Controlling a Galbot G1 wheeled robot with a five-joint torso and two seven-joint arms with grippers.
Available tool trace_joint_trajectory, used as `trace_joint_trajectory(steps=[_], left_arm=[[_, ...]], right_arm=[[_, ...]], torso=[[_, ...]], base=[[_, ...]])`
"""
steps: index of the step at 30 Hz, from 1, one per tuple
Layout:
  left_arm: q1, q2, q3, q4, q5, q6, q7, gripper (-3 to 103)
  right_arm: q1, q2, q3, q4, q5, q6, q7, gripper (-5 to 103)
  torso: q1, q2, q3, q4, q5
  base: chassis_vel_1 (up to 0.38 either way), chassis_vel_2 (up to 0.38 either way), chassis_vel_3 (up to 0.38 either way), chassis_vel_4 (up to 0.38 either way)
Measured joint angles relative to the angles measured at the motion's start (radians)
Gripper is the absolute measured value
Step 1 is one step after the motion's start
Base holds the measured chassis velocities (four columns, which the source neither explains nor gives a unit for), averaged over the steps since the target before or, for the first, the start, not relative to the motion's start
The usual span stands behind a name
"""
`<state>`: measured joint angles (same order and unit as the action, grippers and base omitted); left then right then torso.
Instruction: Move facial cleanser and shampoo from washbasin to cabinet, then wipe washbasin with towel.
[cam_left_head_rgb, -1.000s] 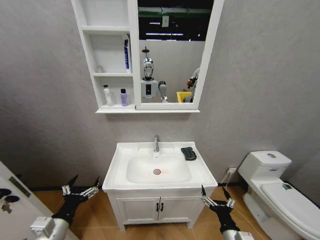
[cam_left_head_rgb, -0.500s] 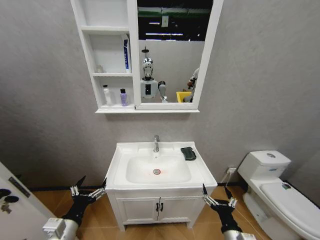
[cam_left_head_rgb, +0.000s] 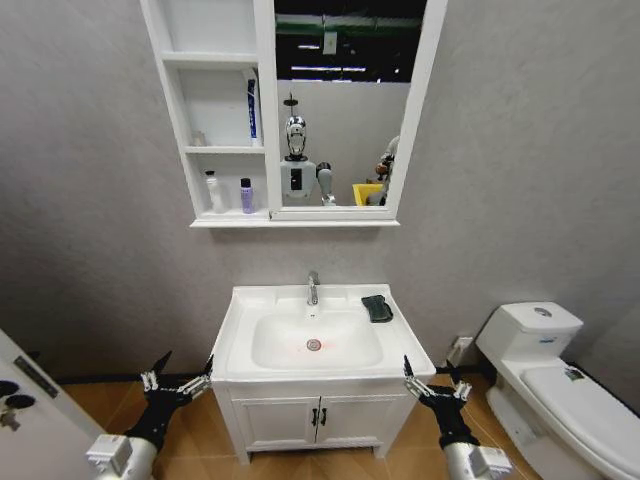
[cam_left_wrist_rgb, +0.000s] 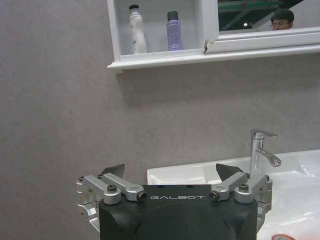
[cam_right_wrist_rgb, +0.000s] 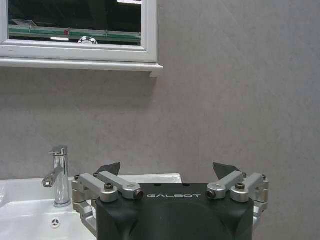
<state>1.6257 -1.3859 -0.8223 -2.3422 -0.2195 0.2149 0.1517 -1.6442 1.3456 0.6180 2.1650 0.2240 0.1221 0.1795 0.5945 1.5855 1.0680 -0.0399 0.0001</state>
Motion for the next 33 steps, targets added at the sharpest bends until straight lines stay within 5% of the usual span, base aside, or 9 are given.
trace_joint_trajectory(steps=[12, 33], left_arm=[[-0.001, 0.001, 0.000, 0.001, -0.001, 0.001, -0.001, 100], [0.000, 0.001, 0.001, 0.001, -0.002, 0.001, -0.001, 100]], right_arm=[[0.004, -0.003, 0.006, -0.016, 0.008, 0.000, 0.011, 100], [0.127, -0.026, -0.003, -0.095, 0.034, -0.108, 0.022, 100]], torso=[[0.000, 0.000, 0.000, -0.0002, -0.0001], [0.001, 0.000, 0.000, 0.0001, -0.0002]], base=[[-0.104, 0.090, 0.111, -0.123], [-0.084, 0.090, 0.087, -0.094]])
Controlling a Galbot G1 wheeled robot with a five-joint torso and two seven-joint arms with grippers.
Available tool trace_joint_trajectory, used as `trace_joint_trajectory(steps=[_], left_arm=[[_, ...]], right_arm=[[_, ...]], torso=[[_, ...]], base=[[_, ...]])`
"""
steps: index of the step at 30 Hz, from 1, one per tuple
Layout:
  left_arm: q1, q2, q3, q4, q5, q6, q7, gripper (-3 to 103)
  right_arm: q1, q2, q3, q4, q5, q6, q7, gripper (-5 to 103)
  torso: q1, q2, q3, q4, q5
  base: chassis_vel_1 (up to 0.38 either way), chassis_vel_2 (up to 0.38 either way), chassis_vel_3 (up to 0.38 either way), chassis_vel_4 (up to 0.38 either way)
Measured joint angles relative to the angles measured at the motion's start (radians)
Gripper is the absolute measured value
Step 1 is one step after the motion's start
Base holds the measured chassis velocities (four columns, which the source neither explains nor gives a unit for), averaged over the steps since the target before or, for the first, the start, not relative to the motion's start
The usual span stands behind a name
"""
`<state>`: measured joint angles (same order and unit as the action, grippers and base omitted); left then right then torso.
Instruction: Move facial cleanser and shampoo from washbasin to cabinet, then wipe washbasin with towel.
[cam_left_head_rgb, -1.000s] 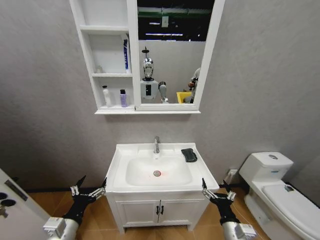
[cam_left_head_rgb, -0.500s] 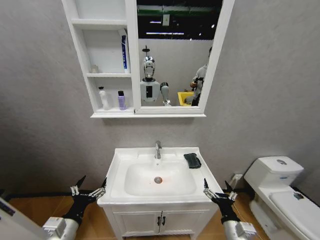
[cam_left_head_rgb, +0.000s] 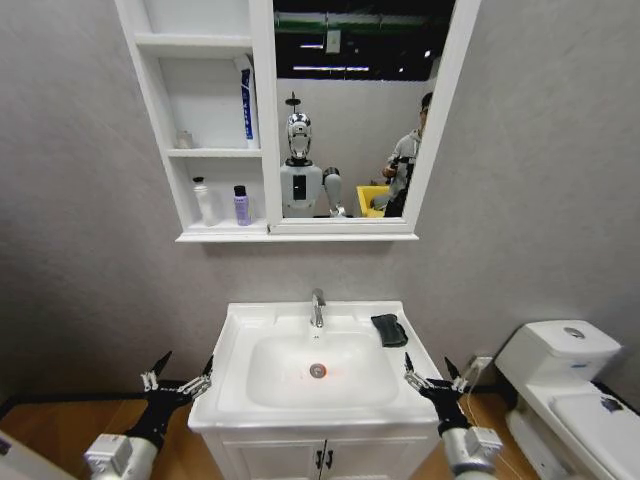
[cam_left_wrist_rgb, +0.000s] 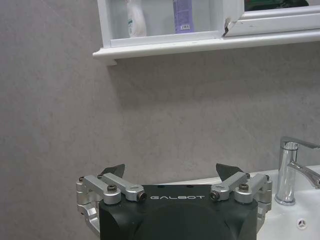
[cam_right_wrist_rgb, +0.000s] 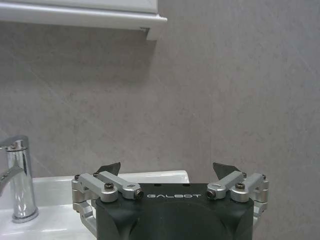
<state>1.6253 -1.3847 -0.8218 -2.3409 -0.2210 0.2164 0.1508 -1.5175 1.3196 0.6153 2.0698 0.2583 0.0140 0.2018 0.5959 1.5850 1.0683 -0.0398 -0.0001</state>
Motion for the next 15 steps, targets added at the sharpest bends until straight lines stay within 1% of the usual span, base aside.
trace_joint_trajectory(steps=[1, 2, 3, 4, 5, 6, 7, 8, 9, 11, 12, 13, 15], left_arm=[[0.000, 0.000, 0.000, 0.000, 0.000, 0.000, 0.000, 100], [0.000, 0.000, 0.000, 0.000, 0.000, 0.000, 0.000, 100], [0.000, 0.000, 0.000, 0.000, 0.000, 0.000, 0.000, 100], [0.000, 0.000, 0.000, 0.000, 0.000, 0.000, 0.000, 100], [0.000, 0.000, 0.000, 0.000, 0.000, 0.000, 0.000, 100], [0.000, 0.000, 0.000, 0.000, 0.000, 0.000, 0.000, 100], [0.000, 0.000, 0.000, 0.000, 0.000, 0.000, 0.000, 100], [0.000, 0.000, 0.000, 0.000, 0.000, 0.000, 0.000, 100], [0.000, 0.000, 0.000, 0.000, 0.000, 0.000, 0.000, 100], [0.000, 0.000, -0.001, 0.000, 0.000, 0.000, 0.000, 100], [0.000, 0.000, -0.001, 0.000, 0.000, 0.000, 0.000, 100], [0.000, 0.000, -0.001, 0.000, 0.000, 0.000, 0.000, 100], [0.000, 0.000, 0.000, 0.000, 0.000, 0.000, 0.000, 100]], right_arm=[[0.015, 0.002, -0.008, 0.012, -0.003, -0.060, 0.021, 100], [0.015, 0.002, -0.008, 0.012, -0.003, -0.060, 0.021, 100], [0.029, -0.001, -0.011, 0.026, 0.005, -0.122, 0.038, 100], [0.046, -0.007, -0.008, 0.028, 0.021, -0.168, 0.044, 100], [0.046, -0.007, -0.008, 0.028, 0.021, -0.168, 0.044, 100], [0.083, -0.023, 0.006, 0.013, 0.060, -0.221, 0.045, 100], [0.112, -0.037, 0.019, -0.007, 0.104, -0.260, 0.044, 100], [0.136, -0.053, 0.035, -0.030, 0.151, -0.298, 0.036, 100], [0.136, -0.053, 0.035, -0.030, 0.151, -0.298, 0.036, 100], [0.168, -0.084, 0.076, -0.085, 0.199, -0.333, 0.006, 100], [0.179, -0.097, 0.093, -0.111, 0.202, -0.337, -0.011, 100], [0.179, -0.097, 0.093, -0.111, 0.202, -0.337, -0.011, 100], [0.218, -0.117, 0.095, -0.169, 0.197, -0.337, -0.029, 100]], torso=[[0.000, 0.000, 0.000, 0.0001, 0.0005], [0.000, 0.000, 0.000, 0.0001, 0.0005], [0.000, 0.000, 0.000, -0.0004, 0.0002], [0.000, 0.000, 0.000, -0.0010, 0.0000], [0.000, 0.000, 0.000, -0.0010, 0.0000], [-0.001, 0.000, 0.000, -0.0006, 0.0000], [-0.002, 0.000, 0.000, 0.0003, 0.0000], [-0.002, 0.001, 0.000, 0.0005, 0.0003], [-0.002, 0.001, 0.000, 0.0005, 0.0003], [-0.002, 0.001, -0.001, 0.0003, 0.0004], [-0.002, 0.001, 0.000, -0.0004, 0.0002], [-0.002, 0.001, 0.000, -0.0004, 0.0002], [-0.002, 0.001, 0.000, -0.0011, 0.0002]], base=[[-0.078, 0.084, 0.085, -0.053], [-0.078, 0.084, 0.085, -0.053], [-0.078, 0.029, 0.014, -0.019], [0.000, 0.000, 0.000, 0.000], [0.000, 0.000, 0.000, 0.000], [0.000, 0.000, 0.000, 0.000], [0.077, -0.024, -0.042, -0.010], [0.077, -0.024, -0.047, 0.034], [0.077, -0.024, -0.047, 0.034], [0.064, -0.024, -0.046, 0.053], [0.000, 0.000, 0.000, 0.000], [0.000, 0.000, 0.000, 0.000], [0.000, 0.000, 0.000, 0.000]])
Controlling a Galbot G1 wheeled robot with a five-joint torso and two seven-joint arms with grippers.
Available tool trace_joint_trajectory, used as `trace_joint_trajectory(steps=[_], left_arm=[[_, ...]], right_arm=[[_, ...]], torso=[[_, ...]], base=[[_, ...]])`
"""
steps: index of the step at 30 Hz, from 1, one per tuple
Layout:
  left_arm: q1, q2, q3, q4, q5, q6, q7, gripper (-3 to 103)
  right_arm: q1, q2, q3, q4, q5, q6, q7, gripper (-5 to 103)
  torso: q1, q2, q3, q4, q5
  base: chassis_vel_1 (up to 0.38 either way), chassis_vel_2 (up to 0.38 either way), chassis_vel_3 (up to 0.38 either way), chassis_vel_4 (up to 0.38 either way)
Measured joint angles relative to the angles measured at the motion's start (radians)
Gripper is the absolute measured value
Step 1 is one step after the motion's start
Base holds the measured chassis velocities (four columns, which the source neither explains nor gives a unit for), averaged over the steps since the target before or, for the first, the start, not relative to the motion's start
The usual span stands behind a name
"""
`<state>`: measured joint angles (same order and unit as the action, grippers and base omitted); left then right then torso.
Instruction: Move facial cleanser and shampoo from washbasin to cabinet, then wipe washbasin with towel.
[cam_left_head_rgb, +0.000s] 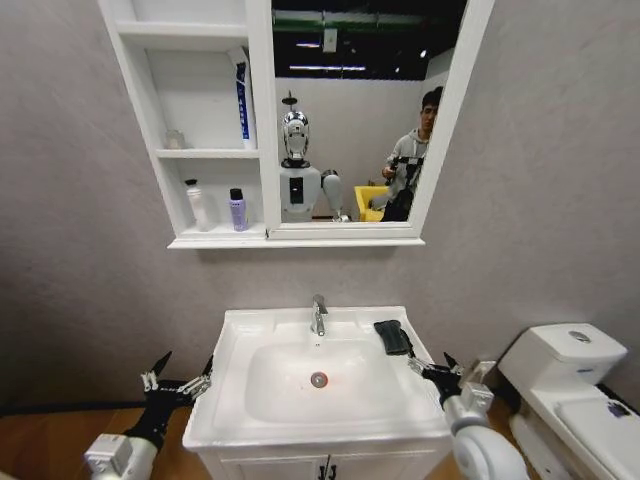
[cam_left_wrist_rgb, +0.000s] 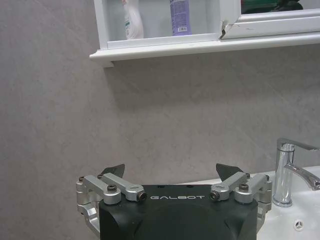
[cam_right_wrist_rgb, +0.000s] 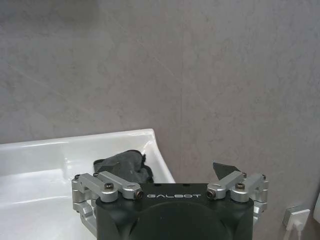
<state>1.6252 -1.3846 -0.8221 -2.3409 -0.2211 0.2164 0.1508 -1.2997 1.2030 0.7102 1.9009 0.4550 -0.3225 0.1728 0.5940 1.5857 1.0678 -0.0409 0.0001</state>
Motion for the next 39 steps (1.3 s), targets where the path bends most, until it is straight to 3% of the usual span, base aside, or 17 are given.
trace_joint_trajectory(steps=[6, 28, 39], left_arm=[[0.000, 0.000, 0.000, 0.000, 0.000, 0.000, 0.000, 100], [0.000, 0.000, 0.000, 0.000, 0.000, 0.000, 0.000, 100], [0.000, 0.000, 0.000, 0.000, 0.000, 0.000, 0.000, 100]], right_arm=[[0.118, -0.014, -0.044, -0.127, -0.032, 0.017, -0.027, 100], [0.418, 0.008, -0.227, -0.511, -0.092, 0.087, -0.111, 100], [0.544, 0.017, -0.276, -0.641, -0.074, 0.068, -0.122, 100]], torso=[[0.001, 0.000, 0.000, 0.0014, 0.0001], [0.001, 0.000, 0.000, 0.0007, -0.0001], [0.001, 0.000, 0.000, 0.0010, -0.0002]], base=[[0.000, 0.000, 0.000, 0.000], [0.000, 0.000, 0.000, 0.000], [0.000, 0.000, 0.000, 0.000]])
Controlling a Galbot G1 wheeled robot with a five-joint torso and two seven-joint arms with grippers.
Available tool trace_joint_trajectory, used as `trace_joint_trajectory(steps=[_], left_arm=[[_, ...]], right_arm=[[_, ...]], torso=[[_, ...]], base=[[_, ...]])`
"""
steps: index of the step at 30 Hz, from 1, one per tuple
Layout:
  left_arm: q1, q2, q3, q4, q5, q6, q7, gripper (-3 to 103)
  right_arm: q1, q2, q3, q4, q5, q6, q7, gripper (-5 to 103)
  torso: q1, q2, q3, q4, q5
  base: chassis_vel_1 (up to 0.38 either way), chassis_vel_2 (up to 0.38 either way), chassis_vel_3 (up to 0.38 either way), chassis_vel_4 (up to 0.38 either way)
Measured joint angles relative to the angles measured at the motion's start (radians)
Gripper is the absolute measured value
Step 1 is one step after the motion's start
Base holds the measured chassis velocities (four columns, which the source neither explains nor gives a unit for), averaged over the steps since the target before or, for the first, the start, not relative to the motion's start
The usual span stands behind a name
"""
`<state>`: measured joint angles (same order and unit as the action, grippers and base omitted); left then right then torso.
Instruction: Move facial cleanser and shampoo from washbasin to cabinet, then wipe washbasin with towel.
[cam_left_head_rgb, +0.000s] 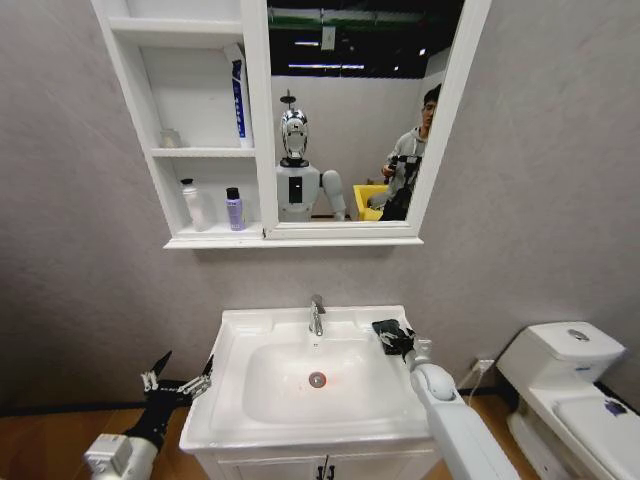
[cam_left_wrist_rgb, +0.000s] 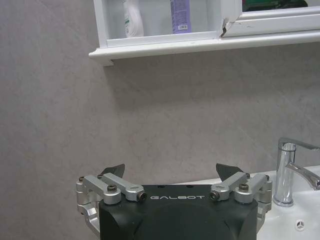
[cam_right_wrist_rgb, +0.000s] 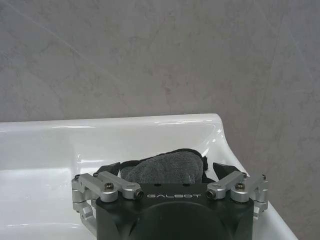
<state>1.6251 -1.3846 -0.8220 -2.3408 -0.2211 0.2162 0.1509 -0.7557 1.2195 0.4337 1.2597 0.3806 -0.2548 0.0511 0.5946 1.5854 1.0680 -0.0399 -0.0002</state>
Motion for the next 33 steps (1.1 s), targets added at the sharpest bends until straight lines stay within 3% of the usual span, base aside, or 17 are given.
trace_joint_trajectory(steps=[4, 13, 15, 16, 18, 20, 24, 27, 33], left_arm=[[0.000, 0.000, 0.000, 0.000, 0.000, 0.000, 0.000, 100], [0.000, 0.000, 0.000, 0.000, 0.000, 0.000, 0.000, 100], [0.000, 0.000, 0.000, 0.000, 0.000, 0.000, 0.000, 100], [0.000, 0.000, 0.000, 0.000, 0.000, 0.000, 0.000, 100], [0.000, 0.000, 0.000, 0.000, 0.000, 0.000, 0.000, 100], [0.000, 0.000, 0.000, 0.000, 0.000, 0.000, 0.000, 100], [0.000, 0.000, 0.000, 0.000, 0.000, 0.000, 0.000, 100], [0.000, 0.000, 0.000, 0.000, 0.000, 0.000, 0.000, 100], [0.000, 0.000, 0.000, 0.000, 0.000, 0.000, 0.000, 100]], right_arm=[[0.008, 0.005, -0.009, -0.019, 0.015, -0.020, 0.001, 97], [-0.007, 0.001, -0.009, -0.042, 0.021, -0.030, -0.013, 60], [-0.007, 0.001, -0.010, -0.038, 0.023, -0.031, -0.013, 60], [-0.008, 0.000, -0.011, -0.026, 0.025, -0.035, -0.013, 49], [-0.010, 0.000, -0.012, -0.014, 0.027, -0.038, -0.012, 49], [-0.024, -0.003, -0.016, 0.033, 0.039, -0.049, -0.001, 37], [-0.060, -0.007, -0.019, 0.112, 0.070, -0.066, 0.010, 27], [-0.158, -0.013, -0.040, 0.274, 0.126, -0.108, 0.040, 11], [-0.276, 0.008, -0.109, 0.417, 0.102, -0.125, 0.041, 6]], torso=[[0.000, 0.000, 0.000, 0.0000, 0.0003], [0.000, 0.000, 0.000, -0.0004, 0.0001], [0.000, 0.000, 0.000, -0.0003, 0.0001], [0.000, 0.000, 0.000, -0.0003, 0.0002], [0.000, 0.000, 0.000, 0.0000, 0.0003], [0.000, 0.000, 0.000, 0.0001, 0.0003], [0.000, 0.000, 0.000, 0.0002, 0.0001], [0.000, 0.000, 0.000, -0.0005, 0.0003], [0.000, 0.000, 0.000, -0.0002, 0.0002]], base=[[0.000, 0.000, 0.000, 0.000], [0.000, 0.000, 0.000, 0.000], [0.000, 0.000, 0.000, 0.000], [0.000, 0.000, 0.000, 0.000], [0.000, 0.000, 0.000, 0.000], [0.000, 0.000, 0.000, 0.000], [0.000, 0.000, 0.000, 0.000], [0.000, 0.000, 0.000, 0.000], [0.000, 0.000, 0.000, 0.000]])
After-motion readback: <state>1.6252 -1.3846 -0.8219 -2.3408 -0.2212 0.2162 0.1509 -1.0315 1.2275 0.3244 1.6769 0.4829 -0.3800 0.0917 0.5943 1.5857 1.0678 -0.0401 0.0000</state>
